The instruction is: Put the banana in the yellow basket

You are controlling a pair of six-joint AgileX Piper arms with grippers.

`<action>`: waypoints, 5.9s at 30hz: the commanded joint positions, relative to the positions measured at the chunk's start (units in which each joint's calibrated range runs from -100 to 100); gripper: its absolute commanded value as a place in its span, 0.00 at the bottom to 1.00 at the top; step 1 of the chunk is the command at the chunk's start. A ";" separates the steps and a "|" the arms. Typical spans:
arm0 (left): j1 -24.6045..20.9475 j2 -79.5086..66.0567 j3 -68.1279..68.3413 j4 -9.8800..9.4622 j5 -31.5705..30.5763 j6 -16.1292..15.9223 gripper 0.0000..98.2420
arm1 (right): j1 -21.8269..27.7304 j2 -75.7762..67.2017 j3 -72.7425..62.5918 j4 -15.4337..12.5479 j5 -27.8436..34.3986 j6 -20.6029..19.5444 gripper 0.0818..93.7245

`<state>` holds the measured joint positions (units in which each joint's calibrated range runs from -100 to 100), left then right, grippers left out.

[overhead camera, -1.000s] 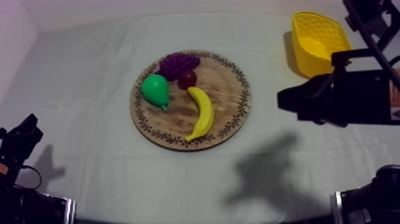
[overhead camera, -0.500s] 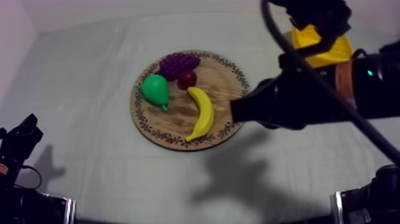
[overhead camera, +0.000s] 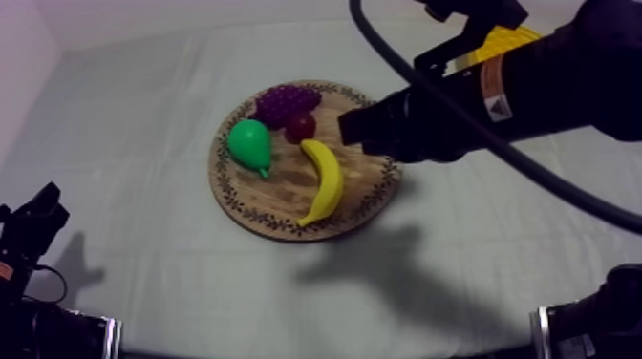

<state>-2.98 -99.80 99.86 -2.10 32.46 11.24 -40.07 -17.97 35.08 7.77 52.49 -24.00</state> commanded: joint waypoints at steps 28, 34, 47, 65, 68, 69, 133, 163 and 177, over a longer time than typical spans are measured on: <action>-0.03 -0.03 0.03 -0.03 0.03 0.01 0.00 | 7.15 13.09 -0.93 -10.84 -2.50 12.91 0.43; -0.03 -0.03 0.03 -0.03 0.03 0.01 0.00 | 7.94 19.11 -2.67 -12.57 -2.80 14.46 0.43; -0.03 -0.03 0.03 -0.03 0.03 0.01 0.00 | 7.02 31.09 -10.59 -14.33 0.96 14.74 0.45; -0.03 -0.03 0.03 -0.03 0.03 0.01 0.00 | 9.93 48.29 -28.29 -17.53 12.12 17.49 0.45; -0.03 -0.03 0.03 -0.03 0.03 0.01 0.00 | 10.25 50.16 -29.32 -18.03 12.68 18.01 0.45; -0.03 -0.03 0.03 -0.03 0.03 0.01 0.00 | 10.31 50.64 -29.53 -18.18 12.73 18.13 0.45; -0.03 -0.03 0.03 -0.03 0.03 0.01 0.00 | 47.93 44.84 -47.17 -20.91 17.47 31.05 0.08; -0.03 -0.03 0.03 -0.03 0.03 0.01 0.00 | 47.00 55.25 -45.62 -18.82 12.71 30.54 0.24; -0.03 -0.03 0.03 -0.03 0.03 0.01 0.00 | 46.21 49.66 -41.27 -17.93 10.27 29.99 0.35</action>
<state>-2.98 -99.80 99.86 -2.10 32.46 11.24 6.10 32.28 -6.63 -10.34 62.96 5.78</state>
